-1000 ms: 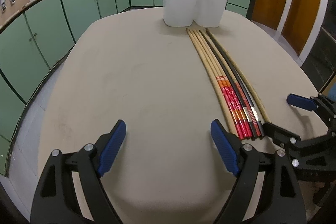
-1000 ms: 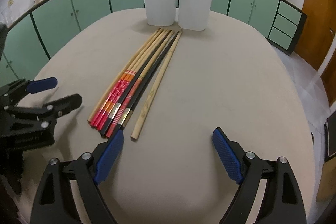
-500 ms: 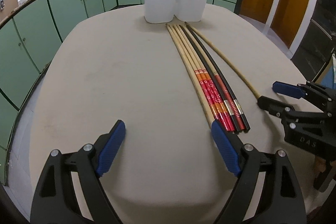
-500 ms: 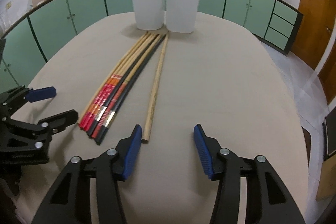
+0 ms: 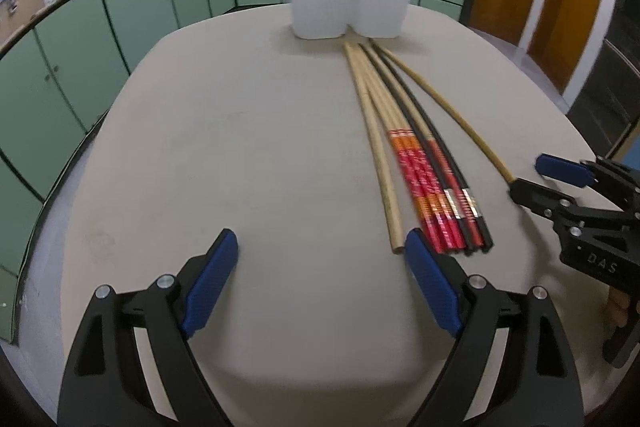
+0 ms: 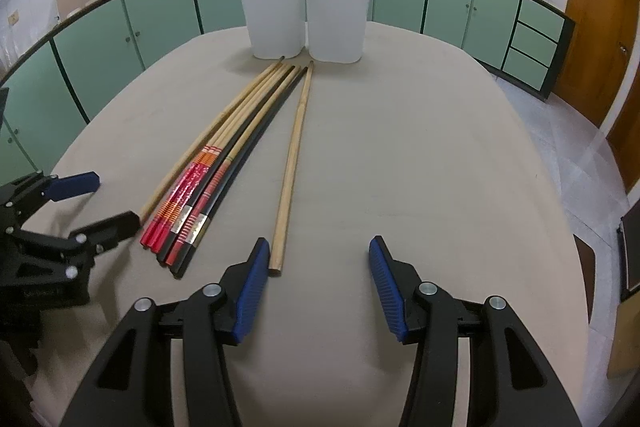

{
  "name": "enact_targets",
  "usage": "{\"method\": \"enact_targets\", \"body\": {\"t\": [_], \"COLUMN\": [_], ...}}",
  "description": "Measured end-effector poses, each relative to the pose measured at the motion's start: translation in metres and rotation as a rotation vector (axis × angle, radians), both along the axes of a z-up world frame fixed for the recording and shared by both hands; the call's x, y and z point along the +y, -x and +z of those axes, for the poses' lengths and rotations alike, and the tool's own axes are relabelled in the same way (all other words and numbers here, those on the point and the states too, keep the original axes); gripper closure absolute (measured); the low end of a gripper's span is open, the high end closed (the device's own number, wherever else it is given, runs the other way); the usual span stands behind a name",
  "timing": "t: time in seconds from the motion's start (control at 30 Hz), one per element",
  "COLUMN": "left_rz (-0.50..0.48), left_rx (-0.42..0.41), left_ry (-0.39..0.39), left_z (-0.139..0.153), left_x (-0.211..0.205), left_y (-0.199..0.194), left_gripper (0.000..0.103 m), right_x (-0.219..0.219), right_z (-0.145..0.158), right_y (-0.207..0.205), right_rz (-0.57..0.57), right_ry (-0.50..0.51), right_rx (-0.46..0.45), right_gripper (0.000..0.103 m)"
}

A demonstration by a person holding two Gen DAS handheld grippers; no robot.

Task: Organize utensils
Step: 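Grasp one plain wooden chopstick with each gripper from the bundle, then carry both wooden chopsticks to the holder, insert them upright, open both grippers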

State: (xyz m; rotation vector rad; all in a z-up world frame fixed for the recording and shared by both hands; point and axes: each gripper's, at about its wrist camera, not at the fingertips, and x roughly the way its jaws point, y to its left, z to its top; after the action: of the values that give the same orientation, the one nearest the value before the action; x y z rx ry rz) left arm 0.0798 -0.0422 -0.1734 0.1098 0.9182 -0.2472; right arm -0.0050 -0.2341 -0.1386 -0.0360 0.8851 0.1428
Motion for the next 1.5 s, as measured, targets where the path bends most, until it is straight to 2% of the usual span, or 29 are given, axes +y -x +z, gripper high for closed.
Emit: {"method": "enact_targets", "body": {"t": [0.17,0.23,0.33,0.4,0.43,0.47,0.6,0.67,0.83,0.97,1.1,1.5], "left_rz": [-0.014,-0.029,-0.039,-0.046,-0.053,-0.059,-0.073,-0.076,-0.067,-0.058,-0.053,-0.072], "left_rx": [0.001,-0.005,-0.012,-0.017,-0.020,-0.022,-0.028,-0.022,-0.020,-0.040,-0.094,-0.334], "left_ry": [-0.017,-0.010,0.002,0.004,0.006,0.005,0.004,0.023,0.039,0.045,0.048,0.080], "left_z": [-0.001,0.000,0.001,0.001,0.002,0.002,0.002,0.002,0.003,0.013,0.037,0.137], "left_x": [-0.009,-0.013,-0.014,-0.016,-0.017,-0.018,-0.022,-0.021,-0.018,-0.013,-0.005,0.009], "left_y": [0.000,0.000,-0.001,0.000,0.000,0.001,0.001,0.000,-0.001,0.000,0.003,0.004], "left_gripper": [0.021,0.028,0.041,0.057,0.062,0.070,0.090,0.096,0.097,0.097,0.097,0.097], "right_x": [0.004,0.004,0.001,-0.001,-0.001,-0.001,-0.002,-0.003,-0.006,-0.006,-0.012,-0.035], "right_z": [0.000,0.000,0.000,0.000,0.000,-0.001,-0.001,-0.001,0.002,0.011,0.026,0.114], "right_y": [0.003,0.001,0.000,-0.001,-0.001,-0.002,-0.002,-0.002,0.000,0.002,0.001,-0.013], "right_rz": [0.022,0.024,0.018,0.018,0.019,0.022,0.025,0.025,0.021,0.033,0.035,0.058], "right_ry": [-0.006,-0.007,-0.024,-0.039,-0.043,-0.048,-0.061,-0.070,-0.090,-0.069,-0.092,-0.122], "right_rx": [-0.004,-0.004,-0.003,-0.003,-0.003,-0.001,0.001,0.001,-0.009,-0.041,-0.069,-0.225], "right_gripper": [0.051,0.052,0.062,0.079,0.084,0.095,0.096,0.096,0.097,0.097,0.097,0.097]}}
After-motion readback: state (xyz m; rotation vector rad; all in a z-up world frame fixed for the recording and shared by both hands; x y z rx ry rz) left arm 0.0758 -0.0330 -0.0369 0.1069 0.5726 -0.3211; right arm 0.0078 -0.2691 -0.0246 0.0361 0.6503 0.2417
